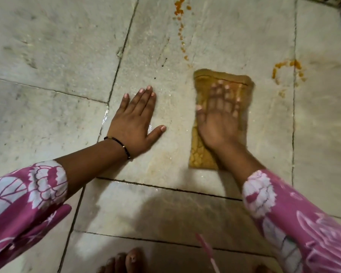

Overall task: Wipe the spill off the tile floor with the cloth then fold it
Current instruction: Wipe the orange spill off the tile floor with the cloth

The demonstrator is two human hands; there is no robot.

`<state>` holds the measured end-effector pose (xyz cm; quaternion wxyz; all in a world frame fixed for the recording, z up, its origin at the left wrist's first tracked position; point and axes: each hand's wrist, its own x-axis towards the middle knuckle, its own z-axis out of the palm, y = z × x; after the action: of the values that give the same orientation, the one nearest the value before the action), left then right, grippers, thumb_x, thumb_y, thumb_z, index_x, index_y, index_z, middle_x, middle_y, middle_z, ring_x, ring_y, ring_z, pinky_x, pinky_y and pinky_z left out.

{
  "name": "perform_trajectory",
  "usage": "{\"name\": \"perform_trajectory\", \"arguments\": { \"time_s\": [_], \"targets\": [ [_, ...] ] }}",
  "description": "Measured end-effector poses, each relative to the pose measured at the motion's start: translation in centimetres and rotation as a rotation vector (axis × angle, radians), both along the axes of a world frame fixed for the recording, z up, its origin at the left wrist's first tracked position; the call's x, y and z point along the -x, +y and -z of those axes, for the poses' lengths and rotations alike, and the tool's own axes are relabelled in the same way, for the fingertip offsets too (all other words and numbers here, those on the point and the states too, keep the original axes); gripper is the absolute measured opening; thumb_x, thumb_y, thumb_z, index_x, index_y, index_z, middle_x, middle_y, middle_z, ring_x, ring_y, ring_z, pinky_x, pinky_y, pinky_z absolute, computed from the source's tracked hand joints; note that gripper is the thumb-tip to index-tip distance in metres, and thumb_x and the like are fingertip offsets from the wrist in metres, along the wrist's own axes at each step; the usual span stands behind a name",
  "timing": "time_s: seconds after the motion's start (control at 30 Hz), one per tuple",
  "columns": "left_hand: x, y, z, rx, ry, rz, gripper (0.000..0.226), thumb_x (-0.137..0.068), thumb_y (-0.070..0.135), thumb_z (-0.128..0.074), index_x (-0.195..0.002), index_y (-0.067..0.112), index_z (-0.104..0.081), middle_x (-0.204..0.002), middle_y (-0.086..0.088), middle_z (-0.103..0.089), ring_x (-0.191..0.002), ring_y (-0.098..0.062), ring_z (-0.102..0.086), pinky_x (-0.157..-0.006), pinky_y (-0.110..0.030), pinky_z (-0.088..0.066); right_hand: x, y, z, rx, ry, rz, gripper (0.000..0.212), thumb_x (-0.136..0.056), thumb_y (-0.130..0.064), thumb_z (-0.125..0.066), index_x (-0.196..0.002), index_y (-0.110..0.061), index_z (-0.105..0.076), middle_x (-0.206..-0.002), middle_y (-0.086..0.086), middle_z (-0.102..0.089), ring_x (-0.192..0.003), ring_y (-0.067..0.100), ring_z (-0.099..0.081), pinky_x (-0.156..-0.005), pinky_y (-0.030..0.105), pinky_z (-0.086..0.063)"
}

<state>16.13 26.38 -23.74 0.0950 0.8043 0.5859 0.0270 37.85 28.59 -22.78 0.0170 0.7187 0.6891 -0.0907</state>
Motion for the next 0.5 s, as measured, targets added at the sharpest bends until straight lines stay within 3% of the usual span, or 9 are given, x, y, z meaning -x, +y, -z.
{"name": "perform_trajectory", "arguments": {
  "time_s": [0.1,0.17,0.3,0.5],
  "targets": [
    [0.0,0.1,-0.1,0.004,-0.009,-0.004,0.082,-0.089,0.063,-0.019,-0.151,0.010,-0.009,-0.159,-0.007,-0.006,-0.146,-0.019,-0.003,-0.116,-0.036,0.008,1.8,-5.1,-0.5,0.039,0.040,-0.258,0.065,-0.097,-0.043,-0.018,-0.152,-0.014,-0.001,-0.160,0.003,0.005,-0.147,0.018,0.009,-0.118,0.043,0.006],
    [0.0,0.1,-0.1,0.002,-0.009,-0.007,0.082,-0.089,0.063,-0.019,-0.151,0.011,-0.009,-0.159,-0.007,-0.005,-0.146,-0.019,-0.003,-0.116,-0.036,0.008,0.2,-9.3,-0.9,0.091,0.061,-0.311,0.064,-0.097,-0.046,-0.017,-0.152,-0.020,0.004,-0.157,-0.004,0.012,-0.145,0.011,0.014,-0.117,0.038,0.010],
    [0.1,0.0,0.0,-0.001,-0.025,-0.011,0.081,-0.090,0.063,-0.020,-0.151,0.011,-0.010,-0.159,-0.007,-0.007,-0.146,-0.019,-0.005,-0.116,-0.037,0.007,-6.7,-12.6,-1.4,0.099,0.003,-0.061,0.064,-0.096,-0.052,-0.003,-0.152,-0.022,0.004,-0.160,-0.003,0.006,-0.147,0.012,0.009,-0.118,0.038,0.005],
    [-0.1,-0.1,-0.1,-0.002,-0.014,-0.014,0.080,-0.090,0.062,-0.021,-0.151,0.010,-0.010,-0.159,-0.007,-0.007,-0.146,-0.019,-0.004,-0.117,-0.039,0.005,-9.6,-2.7,-1.0,0.034,-0.061,0.195,0.073,-0.094,-0.055,-0.011,-0.153,-0.013,0.001,-0.161,0.006,0.006,-0.147,0.021,0.007,-0.118,0.046,0.004]
  ]
}}
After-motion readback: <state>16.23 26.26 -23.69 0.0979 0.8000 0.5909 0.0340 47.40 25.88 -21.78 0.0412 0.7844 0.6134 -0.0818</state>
